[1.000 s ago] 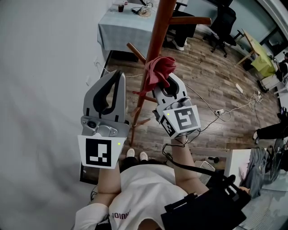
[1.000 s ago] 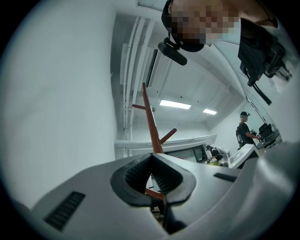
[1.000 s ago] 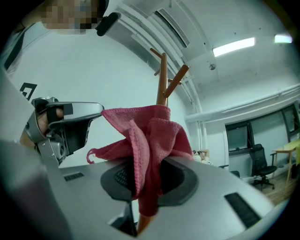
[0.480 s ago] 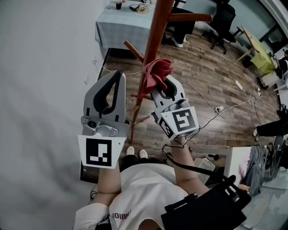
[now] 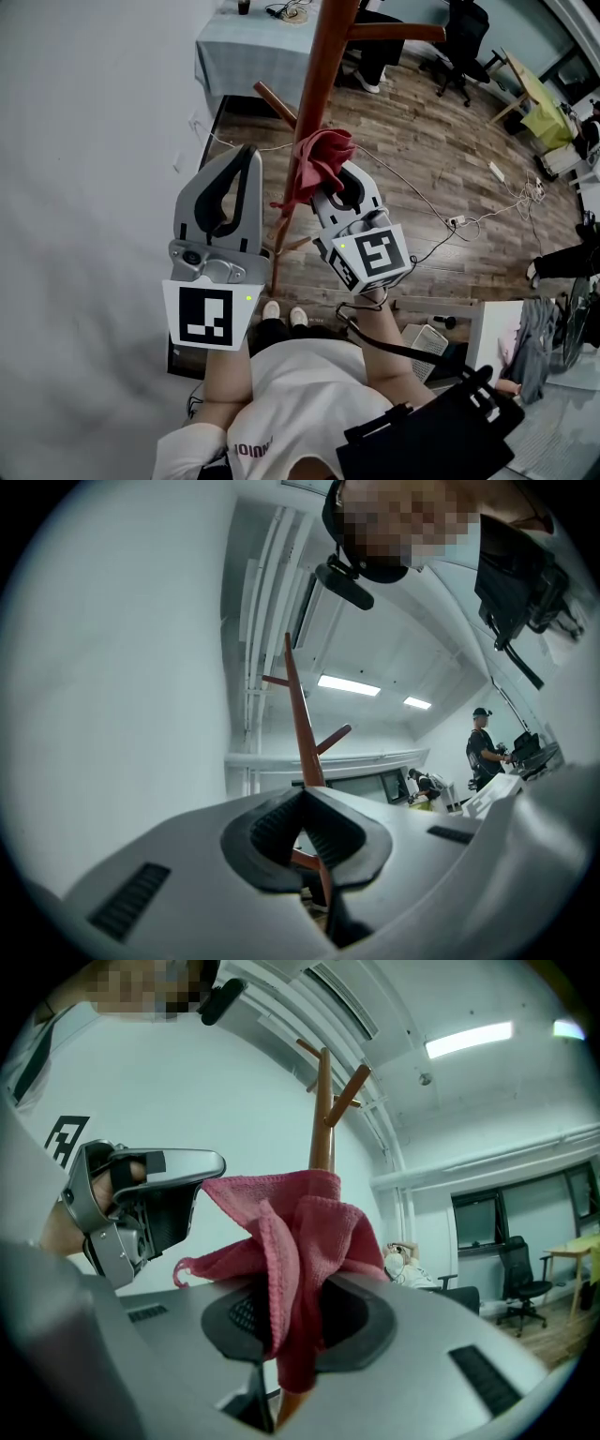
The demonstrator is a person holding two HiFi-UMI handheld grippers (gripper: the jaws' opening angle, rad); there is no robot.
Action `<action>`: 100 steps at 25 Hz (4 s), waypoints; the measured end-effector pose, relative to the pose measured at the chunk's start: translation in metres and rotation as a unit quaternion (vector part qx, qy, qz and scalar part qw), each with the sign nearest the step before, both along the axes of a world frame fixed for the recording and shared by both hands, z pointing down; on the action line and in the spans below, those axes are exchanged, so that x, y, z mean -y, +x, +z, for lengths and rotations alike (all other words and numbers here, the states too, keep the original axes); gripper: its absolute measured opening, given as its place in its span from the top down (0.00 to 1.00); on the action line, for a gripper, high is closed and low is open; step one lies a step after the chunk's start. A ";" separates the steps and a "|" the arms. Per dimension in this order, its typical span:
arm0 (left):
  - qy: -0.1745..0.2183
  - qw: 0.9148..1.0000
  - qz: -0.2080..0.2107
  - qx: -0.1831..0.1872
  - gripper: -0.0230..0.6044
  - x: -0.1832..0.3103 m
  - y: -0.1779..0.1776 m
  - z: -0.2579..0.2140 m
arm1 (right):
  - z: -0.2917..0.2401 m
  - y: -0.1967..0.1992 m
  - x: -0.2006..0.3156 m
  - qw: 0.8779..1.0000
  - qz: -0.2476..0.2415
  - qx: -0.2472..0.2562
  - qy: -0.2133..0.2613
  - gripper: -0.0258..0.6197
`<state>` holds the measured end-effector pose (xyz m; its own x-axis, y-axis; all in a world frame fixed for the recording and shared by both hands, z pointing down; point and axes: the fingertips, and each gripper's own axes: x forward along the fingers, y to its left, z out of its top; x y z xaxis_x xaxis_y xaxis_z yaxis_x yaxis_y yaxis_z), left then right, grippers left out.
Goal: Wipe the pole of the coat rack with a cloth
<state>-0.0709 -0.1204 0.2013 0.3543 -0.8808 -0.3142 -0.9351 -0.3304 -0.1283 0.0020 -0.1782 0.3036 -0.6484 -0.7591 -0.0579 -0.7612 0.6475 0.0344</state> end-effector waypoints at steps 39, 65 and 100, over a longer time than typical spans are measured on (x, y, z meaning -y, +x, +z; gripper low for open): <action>-0.025 1.000 0.006 -0.018 0.94 0.006 -0.013 0.022 | 0.078 -0.001 -0.004 0.995 0.012 -0.070 -0.077 0.82; -0.036 0.999 0.004 -0.023 0.94 0.007 -0.015 0.030 | 0.113 -0.001 -0.007 0.989 0.013 -0.097 -0.115 0.82; -0.054 0.998 0.007 -0.019 0.94 0.009 -0.008 0.043 | 0.133 -0.005 -0.021 0.976 -0.002 -0.167 -0.136 0.82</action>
<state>-0.0787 -0.1293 0.2445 0.3562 -0.9055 -0.2306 -0.9339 -0.3534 -0.0545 -0.0031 -0.1573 0.4369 -0.5990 -0.7145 0.3615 -0.7346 0.6700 0.1070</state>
